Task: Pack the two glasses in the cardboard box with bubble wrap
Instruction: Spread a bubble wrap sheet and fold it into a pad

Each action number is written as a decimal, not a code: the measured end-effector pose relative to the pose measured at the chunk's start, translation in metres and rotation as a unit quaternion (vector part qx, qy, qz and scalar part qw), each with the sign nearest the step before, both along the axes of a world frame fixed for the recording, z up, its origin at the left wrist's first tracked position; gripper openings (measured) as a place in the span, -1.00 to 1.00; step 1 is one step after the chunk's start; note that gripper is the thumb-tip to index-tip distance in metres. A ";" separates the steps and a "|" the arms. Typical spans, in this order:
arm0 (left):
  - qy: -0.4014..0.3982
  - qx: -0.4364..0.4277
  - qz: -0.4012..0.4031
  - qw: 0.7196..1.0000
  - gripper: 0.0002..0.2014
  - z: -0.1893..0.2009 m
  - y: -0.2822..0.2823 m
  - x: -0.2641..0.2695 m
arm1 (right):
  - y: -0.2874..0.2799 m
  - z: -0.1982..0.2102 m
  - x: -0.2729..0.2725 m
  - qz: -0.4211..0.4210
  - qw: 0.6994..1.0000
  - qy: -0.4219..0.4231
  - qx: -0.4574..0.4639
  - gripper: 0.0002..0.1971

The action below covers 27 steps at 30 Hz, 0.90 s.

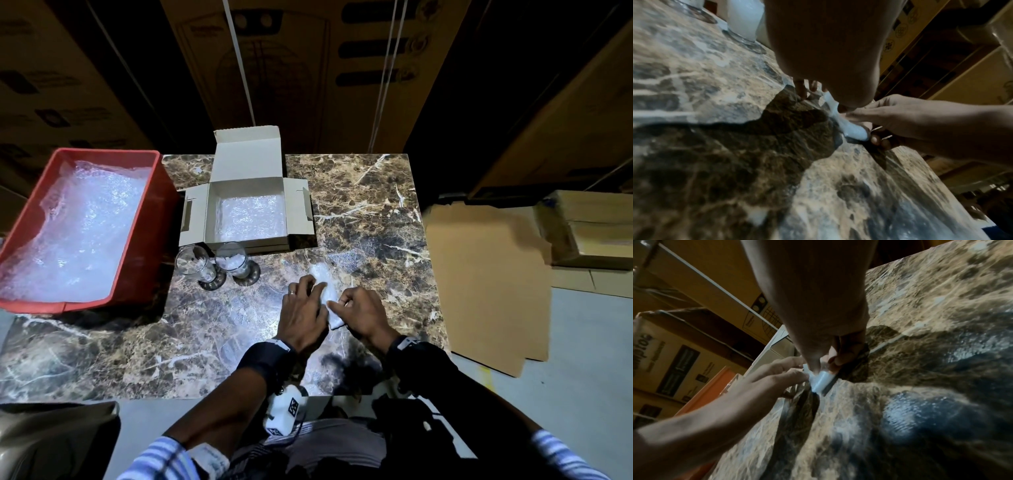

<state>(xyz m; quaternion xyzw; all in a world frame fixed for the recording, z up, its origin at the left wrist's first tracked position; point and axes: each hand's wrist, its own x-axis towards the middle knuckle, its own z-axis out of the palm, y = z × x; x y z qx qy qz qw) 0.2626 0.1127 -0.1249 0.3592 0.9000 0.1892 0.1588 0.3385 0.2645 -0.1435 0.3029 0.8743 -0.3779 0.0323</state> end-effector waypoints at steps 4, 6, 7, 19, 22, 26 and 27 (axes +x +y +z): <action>0.019 -0.046 -0.010 0.999 -0.41 -0.005 -0.005 -0.011 | 0.002 0.014 0.011 0.088 0.991 0.013 0.101 -0.64; 0.024 -0.067 -0.006 0.997 -0.37 -0.005 -0.006 -0.017 | 0.007 0.017 0.020 0.146 0.980 0.046 0.125 -0.68; 0.021 -0.079 -0.001 0.997 -0.35 -0.006 -0.007 -0.021 | 0.010 0.017 0.024 0.177 0.974 0.059 0.129 -0.71; 0.044 -0.173 -0.023 0.984 -0.28 -0.007 0.000 -0.036 | 0.014 0.011 0.041 0.334 0.932 0.091 0.105 -0.65; 0.038 -0.146 -0.010 0.989 -0.20 -0.002 0.004 -0.038 | 0.021 0.010 0.043 0.350 0.929 0.075 0.096 -0.61; 0.098 -0.063 -0.020 0.993 -0.10 0.006 -0.002 -0.036 | 0.022 0.008 0.044 0.345 0.927 0.096 0.109 -0.72; 0.115 -0.037 -0.037 0.992 -0.15 0.006 -0.004 -0.034 | 0.021 0.009 0.044 0.342 0.927 0.106 0.112 -0.76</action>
